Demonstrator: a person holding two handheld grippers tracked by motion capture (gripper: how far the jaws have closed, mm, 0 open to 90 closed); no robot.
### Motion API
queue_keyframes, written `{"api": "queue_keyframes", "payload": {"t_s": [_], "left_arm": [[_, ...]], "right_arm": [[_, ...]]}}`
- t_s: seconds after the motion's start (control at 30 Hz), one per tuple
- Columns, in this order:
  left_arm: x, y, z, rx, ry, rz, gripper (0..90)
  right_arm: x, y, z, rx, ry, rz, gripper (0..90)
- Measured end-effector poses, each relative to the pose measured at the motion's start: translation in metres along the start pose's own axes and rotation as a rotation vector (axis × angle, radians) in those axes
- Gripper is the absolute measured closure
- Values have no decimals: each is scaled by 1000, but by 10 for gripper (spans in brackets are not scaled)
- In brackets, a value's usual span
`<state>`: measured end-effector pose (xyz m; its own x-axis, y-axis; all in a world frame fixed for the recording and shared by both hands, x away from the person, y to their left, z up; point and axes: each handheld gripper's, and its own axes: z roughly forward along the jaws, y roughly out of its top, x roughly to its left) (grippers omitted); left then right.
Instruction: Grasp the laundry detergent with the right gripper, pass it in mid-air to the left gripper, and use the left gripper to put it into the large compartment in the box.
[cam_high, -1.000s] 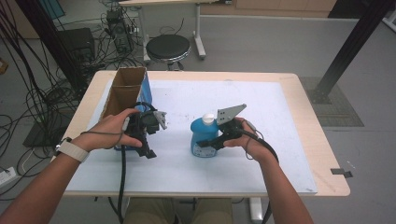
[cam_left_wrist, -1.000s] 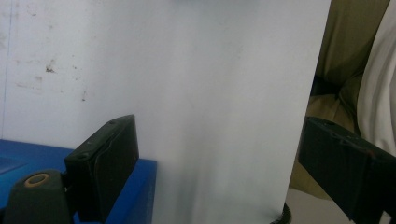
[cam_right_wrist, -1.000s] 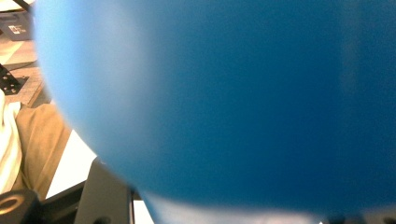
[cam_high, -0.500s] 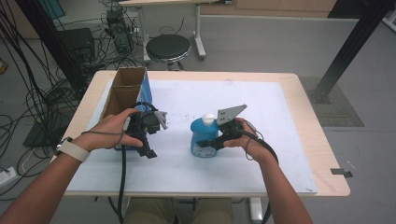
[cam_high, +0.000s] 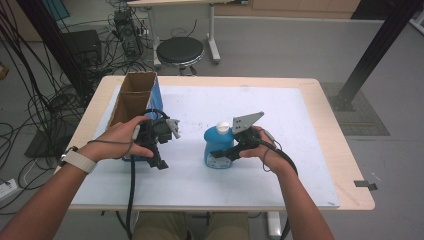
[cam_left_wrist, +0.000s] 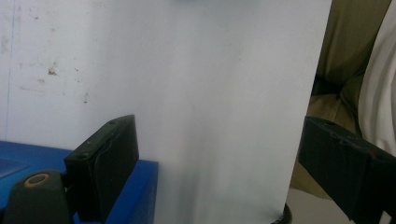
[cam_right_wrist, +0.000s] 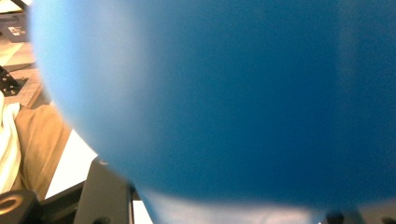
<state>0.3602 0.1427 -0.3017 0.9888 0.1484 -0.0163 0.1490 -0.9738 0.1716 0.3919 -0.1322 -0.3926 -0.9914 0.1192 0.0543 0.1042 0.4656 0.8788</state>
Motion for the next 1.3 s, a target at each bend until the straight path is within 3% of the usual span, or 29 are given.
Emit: {"api": "queue_keyframes", "payload": {"t_s": [0.73,0.93,1.3], "left_arm": [[1,1,-5,-5,9,-6,127],[2,1,-8,1,15,-13,118],[-3,9,-34,0,47,3,109]], "right_arm": [[2,-1,0,-21,-23,13,429],[4,2,0,-3,-5,10,432],[16,26,-7,1,14,-1,432]]}}
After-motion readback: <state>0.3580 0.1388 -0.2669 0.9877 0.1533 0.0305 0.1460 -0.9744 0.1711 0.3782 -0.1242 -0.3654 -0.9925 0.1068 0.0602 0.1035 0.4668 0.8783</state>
